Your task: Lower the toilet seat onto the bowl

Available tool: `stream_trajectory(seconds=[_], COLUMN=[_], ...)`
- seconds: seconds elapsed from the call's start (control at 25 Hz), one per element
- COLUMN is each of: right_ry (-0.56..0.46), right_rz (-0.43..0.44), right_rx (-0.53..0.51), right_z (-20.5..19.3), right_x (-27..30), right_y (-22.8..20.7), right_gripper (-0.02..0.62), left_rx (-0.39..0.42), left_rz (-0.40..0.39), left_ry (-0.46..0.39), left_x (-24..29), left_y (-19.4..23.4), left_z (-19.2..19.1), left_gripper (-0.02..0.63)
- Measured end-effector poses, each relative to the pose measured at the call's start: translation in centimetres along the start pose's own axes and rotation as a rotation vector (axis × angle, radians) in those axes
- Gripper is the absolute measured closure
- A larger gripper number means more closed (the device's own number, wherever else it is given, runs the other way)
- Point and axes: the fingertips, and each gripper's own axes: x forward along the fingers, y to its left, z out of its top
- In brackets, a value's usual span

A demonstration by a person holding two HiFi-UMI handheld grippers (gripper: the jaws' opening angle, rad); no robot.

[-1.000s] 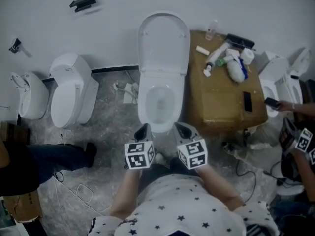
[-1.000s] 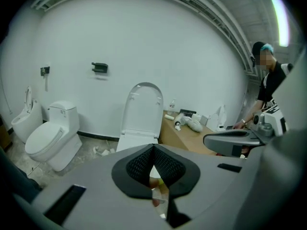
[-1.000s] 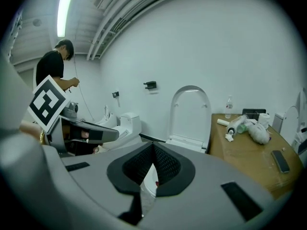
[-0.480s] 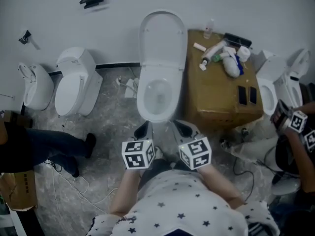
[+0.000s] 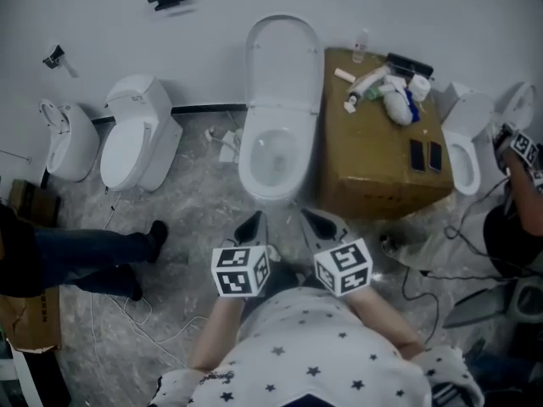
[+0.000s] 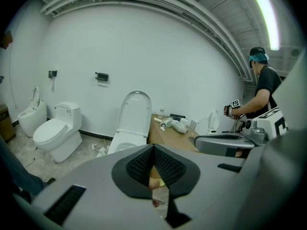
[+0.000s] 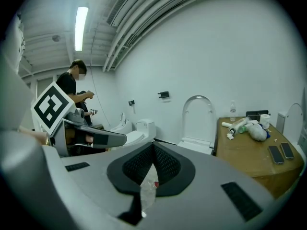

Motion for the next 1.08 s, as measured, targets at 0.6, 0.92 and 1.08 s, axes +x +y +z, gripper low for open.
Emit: stream_trajectory(seconds=[0.6,0.92,1.08], right_ry=[-0.030,-0.041,-0.045], right_rz=[0.001,-0.018,-0.032], right_rx=[-0.035,-0.040,-0.040], right_z=[0.4,0.6,0.8], right_x=[-1.9,-2.1,-2.2], right_y=[1.1,0.5,0.0], right_gripper=[0.591,0.591,0.591], left_rx=[0.020,0.025,0.030], left_rz=[0.004,-0.005,-0.012], left_ry=[-0.036,-0.044,-0.043], left_x=[-1.6,-1.5,-1.3], left_y=[-1.8,-2.3,-2.8], left_z=[0.5,0.7,0.7], left_gripper=[0.607,0.607,0.607])
